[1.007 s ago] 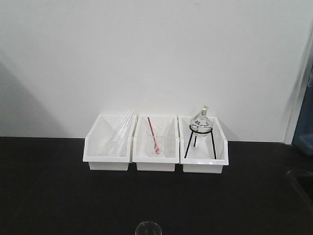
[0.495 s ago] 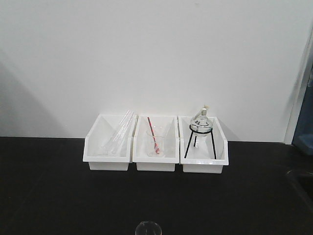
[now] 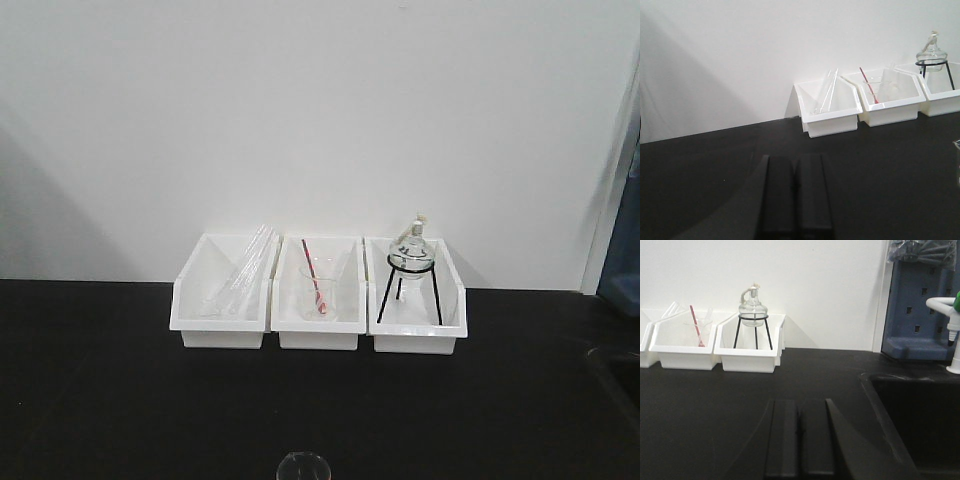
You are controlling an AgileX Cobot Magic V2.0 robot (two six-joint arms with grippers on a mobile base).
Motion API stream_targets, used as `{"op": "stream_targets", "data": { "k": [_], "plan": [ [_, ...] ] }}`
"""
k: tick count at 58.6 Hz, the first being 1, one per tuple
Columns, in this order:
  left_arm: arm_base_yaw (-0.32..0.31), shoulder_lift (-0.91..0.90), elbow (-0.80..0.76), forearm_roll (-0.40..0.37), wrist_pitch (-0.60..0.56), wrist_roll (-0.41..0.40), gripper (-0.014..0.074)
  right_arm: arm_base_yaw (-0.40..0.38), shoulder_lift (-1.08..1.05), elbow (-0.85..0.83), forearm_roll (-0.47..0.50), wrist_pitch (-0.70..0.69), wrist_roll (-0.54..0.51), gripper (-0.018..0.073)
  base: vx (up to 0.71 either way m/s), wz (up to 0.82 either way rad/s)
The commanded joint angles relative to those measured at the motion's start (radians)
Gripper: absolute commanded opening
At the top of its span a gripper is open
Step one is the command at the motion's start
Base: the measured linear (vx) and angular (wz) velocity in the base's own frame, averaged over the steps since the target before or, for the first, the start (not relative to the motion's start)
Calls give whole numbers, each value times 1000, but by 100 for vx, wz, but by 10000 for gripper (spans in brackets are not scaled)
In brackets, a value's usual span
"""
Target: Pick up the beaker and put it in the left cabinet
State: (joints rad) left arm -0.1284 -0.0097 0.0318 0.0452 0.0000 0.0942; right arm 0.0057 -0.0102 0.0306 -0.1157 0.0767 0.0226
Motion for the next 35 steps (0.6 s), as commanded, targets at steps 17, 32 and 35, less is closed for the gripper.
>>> {"op": "stream_targets", "data": {
  "k": [17, 32, 35],
  "plan": [
    [-1, -19, 16, -3, -75, -3, 1, -3, -15, -13, -9, -487, 6, -1, 0, 0],
    [-1, -19, 16, -3, -75, -3, 1, -3, 48, -235, -9, -236, 3, 9, 0, 0],
    [-1, -19, 16, -3, -75, -3, 1, -3, 74, -267, -9, -170, -8, 10, 0, 0]
  ]
}}
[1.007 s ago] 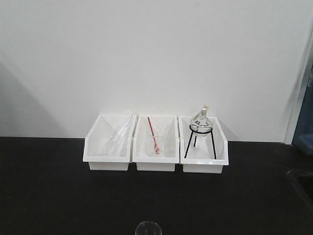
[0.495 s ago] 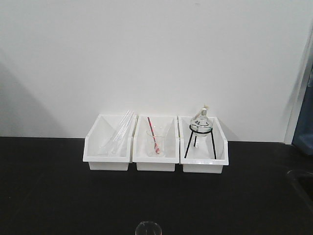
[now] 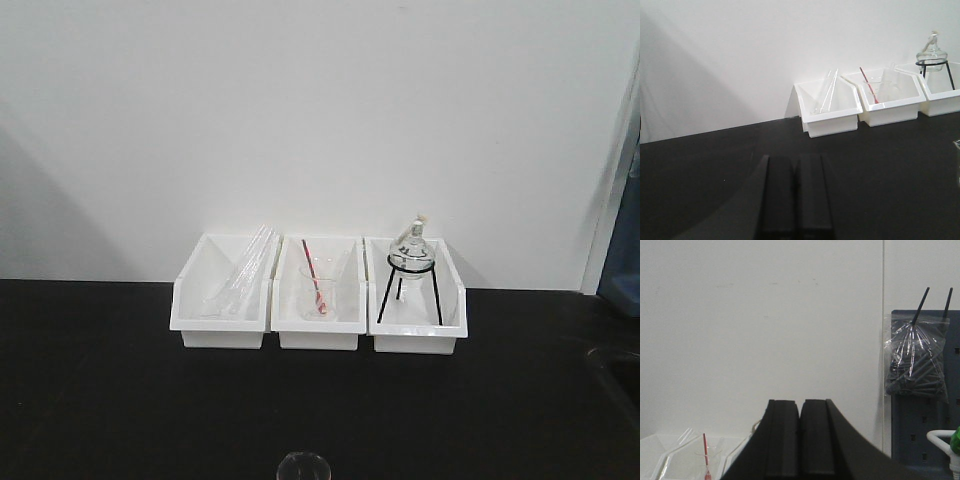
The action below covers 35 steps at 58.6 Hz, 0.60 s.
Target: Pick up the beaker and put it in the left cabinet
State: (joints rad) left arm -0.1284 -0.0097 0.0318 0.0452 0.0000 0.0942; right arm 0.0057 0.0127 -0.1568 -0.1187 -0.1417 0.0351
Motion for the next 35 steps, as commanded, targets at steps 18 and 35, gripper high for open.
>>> {"op": "stream_targets", "data": {
  "k": [18, 35],
  "plan": [
    [-1, -19, 16, -3, -75, -3, 1, -3, 245, -102, -21, 230, -21, 68, 0, 0],
    [-1, -19, 16, -3, -75, -3, 1, -3, 421, -102, -22, 116, -22, 350, 0, 0]
  ]
}}
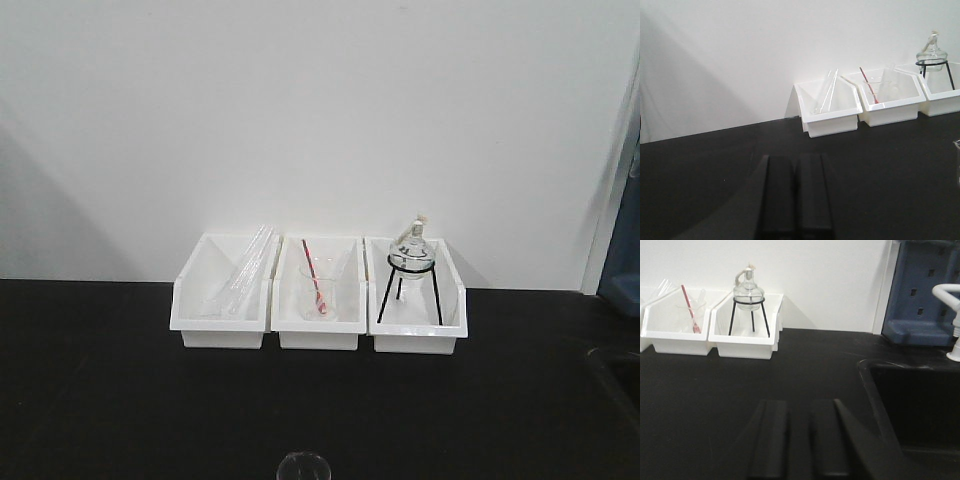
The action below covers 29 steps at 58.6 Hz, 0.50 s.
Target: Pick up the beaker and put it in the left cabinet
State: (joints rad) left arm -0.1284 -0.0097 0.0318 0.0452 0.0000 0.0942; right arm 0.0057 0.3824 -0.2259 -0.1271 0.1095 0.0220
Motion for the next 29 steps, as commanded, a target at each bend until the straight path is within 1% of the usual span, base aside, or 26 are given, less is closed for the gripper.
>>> {"op": "stream_targets", "data": {
  "k": [1, 7, 11, 15, 18, 22, 23, 25, 26, 29],
  "plan": [
    [-1, -19, 16, -3, -75, -3, 1, -3, 66, -33, -14, -145, -8, 382, 0, 0],
    [-1, -19, 16, -3, -75, -3, 1, -3, 139, -33, -8, -242, -4, 520, 0, 0],
    [-1, -19, 16, -3, -75, -3, 1, -3, 211, -31, 7, -324, 50, 587, 0, 0],
    [-1, -19, 16, -3, -75, -3, 1, -3, 283, -31, 9, -412, 111, 626, 0, 0],
    [-1, -19, 16, -3, -75, -3, 1, -3, 355, -31, -18, -474, 140, 638, 0, 0],
    [-1, -19, 16, -3, -75, -3, 1, -3, 469, -31, -114, -568, 144, 633, 0, 0],
    [-1, -19, 16, -3, -75, -3, 1, -3, 493, -31, -142, -610, 145, 630, 0, 0],
    [-1, -19, 16, -3, -75, -3, 1, -3, 539, -31, -221, -674, 148, 625, 0, 0],
    [-1, -19, 16, -3, -75, -3, 1, -3, 573, -31, -273, -730, 153, 622, 0, 0],
    [-1, -19, 16, -3, -75, -3, 1, -3, 640, -31, -381, -853, 158, 613, 0, 0]
  ]
}}
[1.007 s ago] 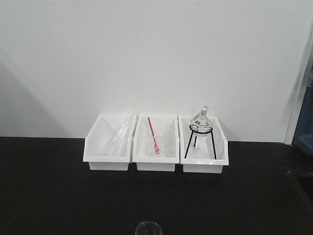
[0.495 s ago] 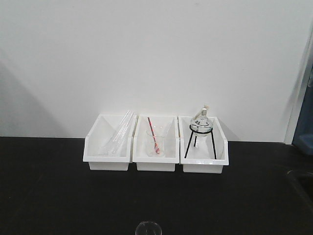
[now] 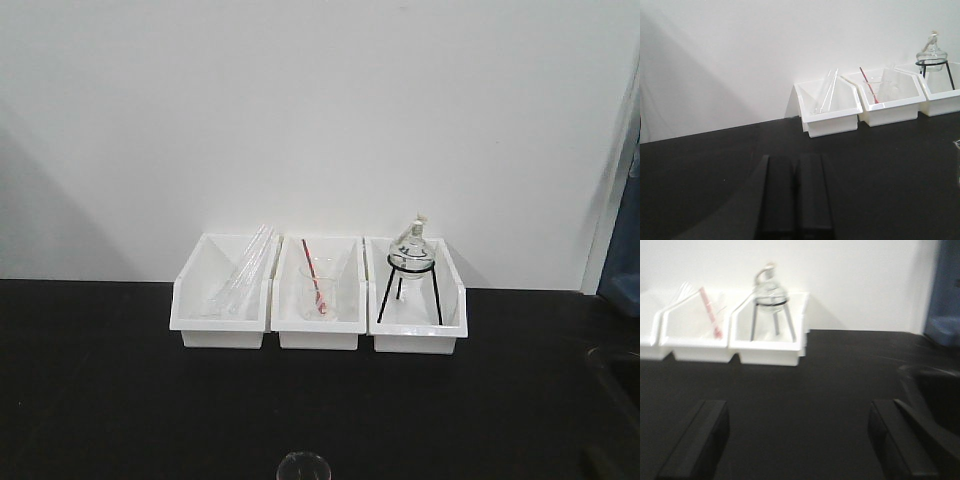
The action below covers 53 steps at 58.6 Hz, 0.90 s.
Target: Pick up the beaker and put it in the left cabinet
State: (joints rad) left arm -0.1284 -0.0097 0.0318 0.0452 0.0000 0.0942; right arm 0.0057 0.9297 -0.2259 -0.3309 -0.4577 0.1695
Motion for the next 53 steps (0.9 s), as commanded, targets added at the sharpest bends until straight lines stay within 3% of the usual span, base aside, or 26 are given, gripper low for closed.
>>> {"op": "stream_targets", "data": {
  "k": [1, 7, 13, 20, 36, 53],
  "plan": [
    [-1, -19, 16, -3, -75, -3, 1, -3, 125, -31, -227, -349, 10, 610, 0, 0],
    [-1, -19, 16, -3, -75, -3, 1, 3, 279, -44, -377, -558, 41, 605, 0, 0],
    [-1, -19, 16, -3, -75, -3, 1, 52, 411, -71, -383, -587, 58, 605, 0, 0],
    [-1, -19, 16, -3, -75, -3, 1, 162, 558, -133, -379, -578, 4, 605, 0, 0],
    [-1, -19, 16, -3, -75, -3, 1, 379, 814, -262, -164, -567, -102, 605, 0, 0],
    [-1, -19, 16, -3, -75, -3, 1, 467, 982, -401, -69, -559, -119, 605, 0, 0]
  ]
}}
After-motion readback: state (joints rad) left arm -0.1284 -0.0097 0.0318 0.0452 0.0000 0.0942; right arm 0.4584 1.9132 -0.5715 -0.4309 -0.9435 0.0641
